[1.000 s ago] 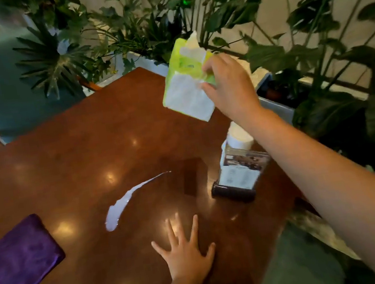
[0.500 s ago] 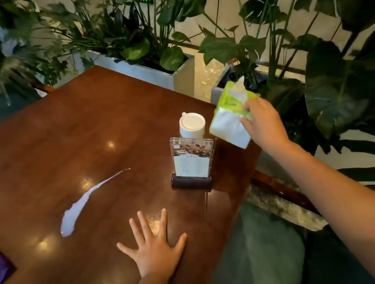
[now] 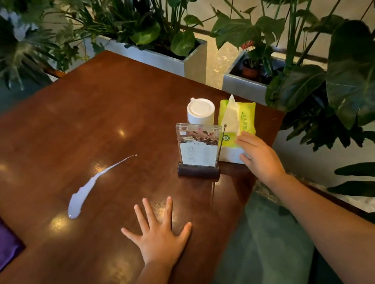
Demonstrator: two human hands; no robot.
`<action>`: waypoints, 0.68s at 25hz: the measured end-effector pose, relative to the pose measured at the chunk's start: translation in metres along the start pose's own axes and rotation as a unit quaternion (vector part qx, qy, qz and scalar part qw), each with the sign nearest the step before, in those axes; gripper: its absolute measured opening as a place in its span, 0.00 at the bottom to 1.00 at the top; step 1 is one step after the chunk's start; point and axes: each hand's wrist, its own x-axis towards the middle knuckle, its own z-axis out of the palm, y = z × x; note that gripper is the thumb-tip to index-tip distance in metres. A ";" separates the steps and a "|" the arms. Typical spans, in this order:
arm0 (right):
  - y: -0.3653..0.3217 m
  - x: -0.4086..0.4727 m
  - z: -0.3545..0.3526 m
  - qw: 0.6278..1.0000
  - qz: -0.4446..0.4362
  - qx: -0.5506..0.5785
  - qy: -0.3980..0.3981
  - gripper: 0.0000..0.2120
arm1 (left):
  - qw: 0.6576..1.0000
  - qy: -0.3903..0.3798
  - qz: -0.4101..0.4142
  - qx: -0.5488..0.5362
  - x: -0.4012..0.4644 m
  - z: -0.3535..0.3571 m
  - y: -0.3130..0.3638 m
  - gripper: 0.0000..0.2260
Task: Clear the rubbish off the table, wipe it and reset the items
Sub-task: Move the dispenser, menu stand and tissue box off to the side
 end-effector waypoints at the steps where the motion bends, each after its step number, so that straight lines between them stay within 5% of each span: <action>1: 0.001 -0.005 0.003 1.000 0.000 -0.002 -0.002 0.20 | 1.000 -0.001 0.001 0.002 0.000 0.000 0.000 0.35; 10: -0.008 -0.009 -0.007 0.996 -0.012 -0.065 -0.064 0.30 | 0.996 -0.085 0.010 0.011 -0.001 -0.020 0.000 0.35; 14: -0.034 -0.047 -0.014 0.997 0.028 -0.072 0.016 0.20 | 0.991 -0.128 0.019 0.017 -0.004 -0.047 -0.007 0.35; 17: -0.076 -0.090 -0.009 0.999 0.022 -0.041 -0.005 0.14 | 0.998 -0.039 0.053 -0.005 -0.021 -0.069 -0.023 0.27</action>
